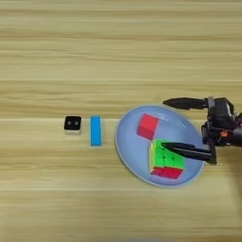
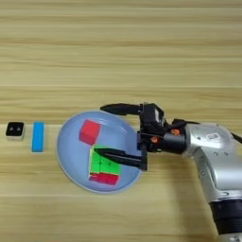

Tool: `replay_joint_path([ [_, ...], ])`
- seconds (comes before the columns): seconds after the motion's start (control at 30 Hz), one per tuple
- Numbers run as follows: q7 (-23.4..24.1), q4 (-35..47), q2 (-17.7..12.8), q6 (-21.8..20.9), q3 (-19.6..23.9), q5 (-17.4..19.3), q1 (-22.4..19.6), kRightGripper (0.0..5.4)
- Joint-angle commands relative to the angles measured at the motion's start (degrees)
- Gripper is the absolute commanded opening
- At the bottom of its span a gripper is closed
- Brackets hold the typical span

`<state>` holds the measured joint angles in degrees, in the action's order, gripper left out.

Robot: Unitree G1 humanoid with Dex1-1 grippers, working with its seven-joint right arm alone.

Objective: Move the objects on the table

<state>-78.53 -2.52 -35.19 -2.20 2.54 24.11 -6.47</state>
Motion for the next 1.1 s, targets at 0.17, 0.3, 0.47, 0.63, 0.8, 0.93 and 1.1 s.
replay_joint_path([
  [0.17, 10.1, 1.1, 2.5, -15.0, 1.4, -8.5, -4.6, 5.35],
  [0.3, 11.8, 0.1, 2.6, -19.8, 0.9, -11.3, -4.9, 5.35],
  [0.47, 12.6, -1.1, 2.0, -23.7, 0.1, -13.8, -4.7, 5.35],
  [0.63, 12.8, -2.0, 0.9, -26.4, -0.8, -15.5, -4.5, 5.35],
  [0.8, 14.7, -3.3, 0.1, -30.5, -1.5, -19.8, -4.4, 5.35],
  [0.93, 16.6, -4.6, -0.7, -33.5, -2.1, -23.1, -4.5, 5.35],
  [1.1, 18.4, -5.8, -1.2, -36.0, -3.3, -25.5, -4.3, 5.35],
])
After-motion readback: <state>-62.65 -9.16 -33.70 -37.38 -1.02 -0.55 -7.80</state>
